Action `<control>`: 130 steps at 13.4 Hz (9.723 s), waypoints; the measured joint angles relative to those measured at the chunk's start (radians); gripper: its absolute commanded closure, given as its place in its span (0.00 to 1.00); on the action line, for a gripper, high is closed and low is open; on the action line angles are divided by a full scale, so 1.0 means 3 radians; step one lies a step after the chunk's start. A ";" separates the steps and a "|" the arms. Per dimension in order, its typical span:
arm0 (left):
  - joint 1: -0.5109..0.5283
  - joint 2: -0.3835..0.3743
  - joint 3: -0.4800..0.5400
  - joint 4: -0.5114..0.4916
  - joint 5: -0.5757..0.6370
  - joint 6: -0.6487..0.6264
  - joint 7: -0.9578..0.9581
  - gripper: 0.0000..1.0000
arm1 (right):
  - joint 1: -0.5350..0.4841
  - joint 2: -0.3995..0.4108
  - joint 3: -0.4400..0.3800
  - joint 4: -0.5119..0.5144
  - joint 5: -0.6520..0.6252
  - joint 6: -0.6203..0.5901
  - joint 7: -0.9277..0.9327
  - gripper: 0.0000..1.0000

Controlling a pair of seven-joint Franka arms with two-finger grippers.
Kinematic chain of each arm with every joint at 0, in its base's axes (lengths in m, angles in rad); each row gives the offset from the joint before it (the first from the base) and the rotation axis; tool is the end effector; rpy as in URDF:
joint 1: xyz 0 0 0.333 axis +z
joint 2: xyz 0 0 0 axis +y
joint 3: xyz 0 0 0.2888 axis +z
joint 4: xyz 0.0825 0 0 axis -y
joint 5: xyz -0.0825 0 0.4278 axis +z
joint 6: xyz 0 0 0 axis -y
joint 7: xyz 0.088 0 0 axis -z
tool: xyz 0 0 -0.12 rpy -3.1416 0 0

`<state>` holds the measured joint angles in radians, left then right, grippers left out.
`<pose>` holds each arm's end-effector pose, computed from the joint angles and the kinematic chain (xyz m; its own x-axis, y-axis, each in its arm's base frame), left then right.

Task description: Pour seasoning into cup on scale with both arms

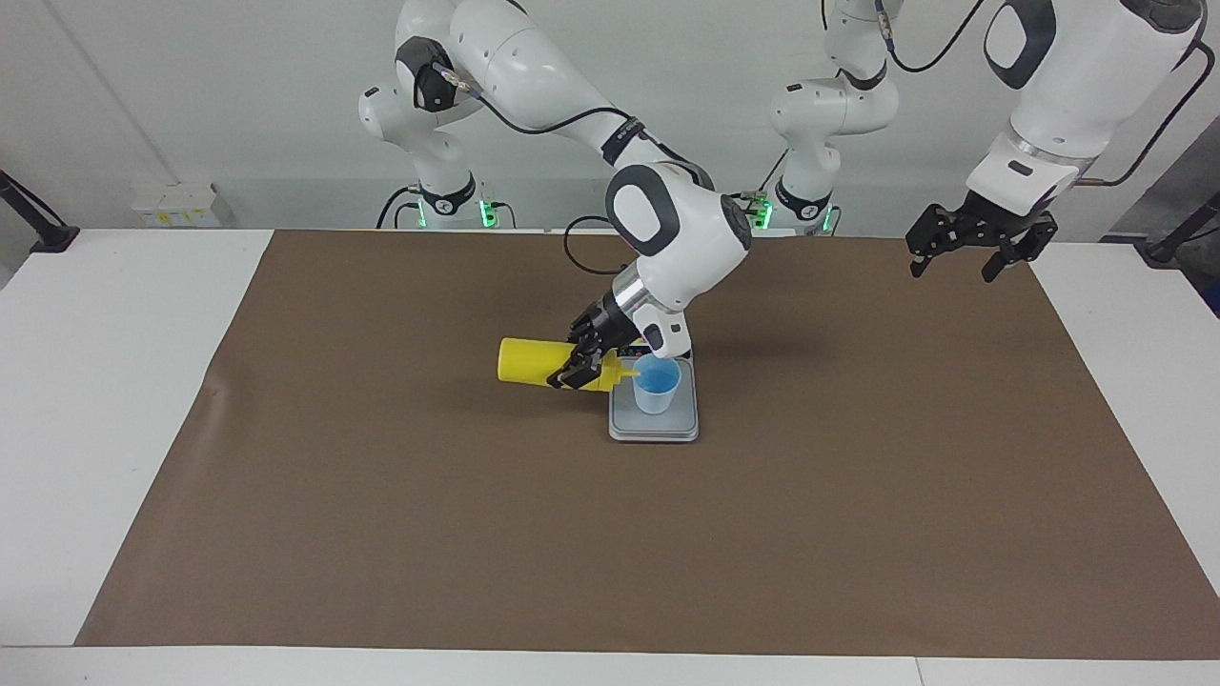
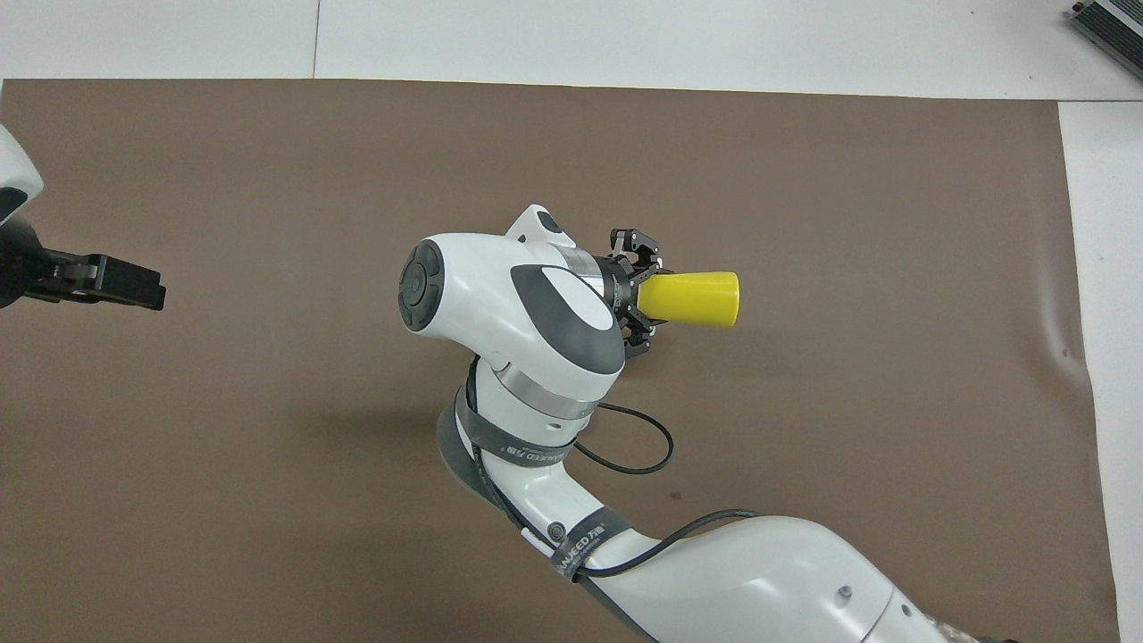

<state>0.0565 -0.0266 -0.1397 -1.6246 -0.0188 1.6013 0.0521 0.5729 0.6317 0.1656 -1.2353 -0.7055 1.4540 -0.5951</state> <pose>0.5908 -0.0524 0.5749 0.9909 -0.1343 0.0038 -0.1343 -0.9908 0.0149 0.5971 0.3967 0.3521 0.2276 0.7549 -0.6151 0.9659 -0.0949 0.2409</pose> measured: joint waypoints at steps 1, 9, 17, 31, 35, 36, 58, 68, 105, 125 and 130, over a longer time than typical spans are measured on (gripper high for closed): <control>0.0000 0.0000 0.0000 0.0000 0.0000 0.0000 0.0000 0.00 | -0.0012 0.0017 0.0000 -0.0006 0.0000 0.0031 0.0000 1.00; 0.0000 0.0000 0.0000 0.0000 0.0000 0.0000 0.0000 0.00 | -0.0006 0.0075 0.0005 -0.0080 0.0000 0.0150 0.0000 1.00; 0.0000 0.0000 0.0000 0.0000 0.0000 0.0000 0.0000 0.00 | 0.0022 0.0058 0.0015 -0.0078 0.0000 0.0123 -0.0129 1.00; 0.0000 0.0000 0.0000 0.0000 0.0000 0.0000 0.0000 0.00 | -0.0886 -0.1212 0.0011 -0.1602 0.1271 0.1366 -0.0446 1.00; 0.0000 0.0000 0.0000 0.0000 0.0000 0.0000 0.0000 0.00 | -0.1091 -0.1363 0.0011 -0.1726 0.1731 0.1611 -0.0505 1.00; 0.0000 0.0000 0.0000 0.0000 0.0000 0.0000 0.0000 0.00 | -0.1142 -0.1363 0.0011 -0.1736 0.1850 0.1699 -0.0511 1.00; 0.0000 0.0000 0.0000 0.0000 0.0000 0.0000 0.0000 0.00 | -0.2140 -0.2090 0.0003 -0.3740 0.6108 0.3444 -0.4367 0.56; 0.0000 0.0000 0.0000 0.0000 0.0000 0.0000 0.0000 0.00 | -0.2265 -0.2129 0.0003 -0.3892 0.6633 0.3415 -0.4907 0.00; 0.0000 0.0000 0.0000 0.0000 0.0000 0.0000 0.0000 0.00 | -0.1599 -0.2581 0.0025 -0.1926 0.2253 0.0765 0.2259 0.00; 0.0000 0.0000 0.0000 0.0000 0.0000 0.0000 0.0000 0.00 | -0.2202 -0.2235 -0.0021 -0.1383 0.2253 0.0368 0.2511 0.00; 0.0000 0.0000 0.0000 0.0000 0.0000 0.0000 0.0000 0.00 | -0.2192 -0.2235 0.0000 -0.1378 0.2253 0.0424 0.2511 0.00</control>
<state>0.0565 -0.0266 -0.1397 -1.6246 -0.0188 1.6013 0.0521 -0.0845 -0.0389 0.1655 -1.6487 -0.0296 1.5813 0.1581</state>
